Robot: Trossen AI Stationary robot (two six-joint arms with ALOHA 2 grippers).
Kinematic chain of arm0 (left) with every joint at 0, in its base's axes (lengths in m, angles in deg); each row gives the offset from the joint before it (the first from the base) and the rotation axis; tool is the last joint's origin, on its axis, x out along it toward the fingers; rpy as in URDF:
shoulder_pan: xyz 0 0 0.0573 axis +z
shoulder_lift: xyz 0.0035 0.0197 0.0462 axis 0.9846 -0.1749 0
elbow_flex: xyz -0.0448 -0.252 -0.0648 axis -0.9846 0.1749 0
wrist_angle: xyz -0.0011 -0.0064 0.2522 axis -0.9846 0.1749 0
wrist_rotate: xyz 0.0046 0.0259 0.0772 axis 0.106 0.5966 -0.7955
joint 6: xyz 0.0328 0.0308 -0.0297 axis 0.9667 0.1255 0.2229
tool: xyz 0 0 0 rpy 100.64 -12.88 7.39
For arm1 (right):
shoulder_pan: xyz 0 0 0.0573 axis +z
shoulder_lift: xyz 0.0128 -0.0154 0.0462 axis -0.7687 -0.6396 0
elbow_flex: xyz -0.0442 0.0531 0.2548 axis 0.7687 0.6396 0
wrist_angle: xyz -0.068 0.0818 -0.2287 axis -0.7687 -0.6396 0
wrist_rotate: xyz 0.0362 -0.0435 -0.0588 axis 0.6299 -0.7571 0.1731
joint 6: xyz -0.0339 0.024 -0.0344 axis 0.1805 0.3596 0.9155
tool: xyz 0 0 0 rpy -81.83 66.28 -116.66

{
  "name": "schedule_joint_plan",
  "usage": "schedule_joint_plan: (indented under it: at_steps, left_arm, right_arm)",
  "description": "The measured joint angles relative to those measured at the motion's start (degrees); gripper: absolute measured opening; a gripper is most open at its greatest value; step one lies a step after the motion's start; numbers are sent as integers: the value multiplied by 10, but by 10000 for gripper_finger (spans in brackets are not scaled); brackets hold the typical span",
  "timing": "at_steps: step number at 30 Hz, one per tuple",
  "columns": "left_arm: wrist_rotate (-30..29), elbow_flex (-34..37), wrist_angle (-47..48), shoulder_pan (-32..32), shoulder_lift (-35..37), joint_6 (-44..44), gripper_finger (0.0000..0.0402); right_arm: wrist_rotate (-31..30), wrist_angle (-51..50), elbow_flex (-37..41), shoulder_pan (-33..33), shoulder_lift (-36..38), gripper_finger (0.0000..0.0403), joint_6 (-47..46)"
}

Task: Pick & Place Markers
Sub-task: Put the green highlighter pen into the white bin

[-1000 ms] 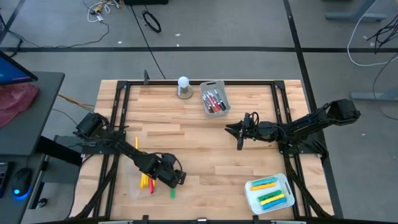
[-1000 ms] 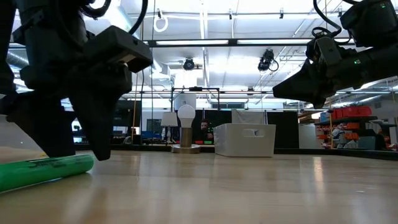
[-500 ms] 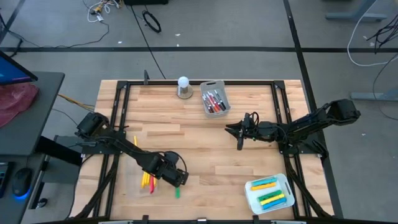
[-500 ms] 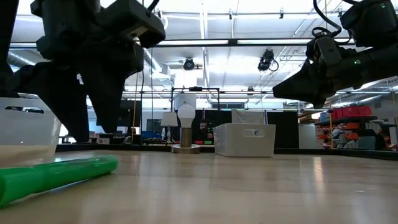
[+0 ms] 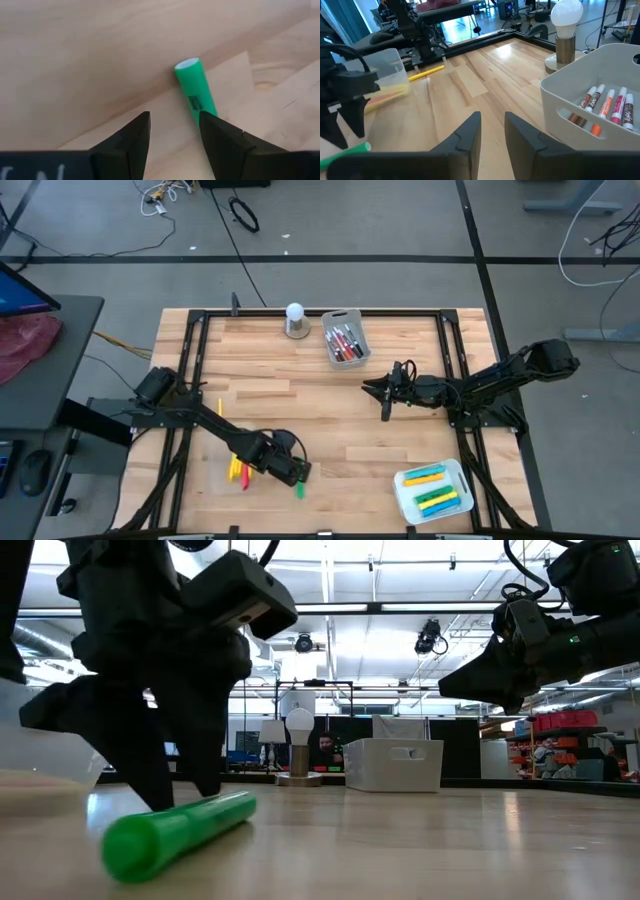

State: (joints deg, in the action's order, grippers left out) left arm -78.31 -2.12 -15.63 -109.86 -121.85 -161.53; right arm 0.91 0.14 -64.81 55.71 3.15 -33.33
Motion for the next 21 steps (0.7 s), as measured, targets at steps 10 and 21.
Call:
schedule_joint_plan:
  at_steps: [10, 21]
  left_arm:
    - [-38, 0, 4, 0, 2, 26, 177]
    - [-64, -131, 264, -13, 12, 50, 177]
  right_arm:
    - [0, 0, 0, 0, 0, 86, 0]
    - [0, -1, 0, 0, 0, 86, 0]
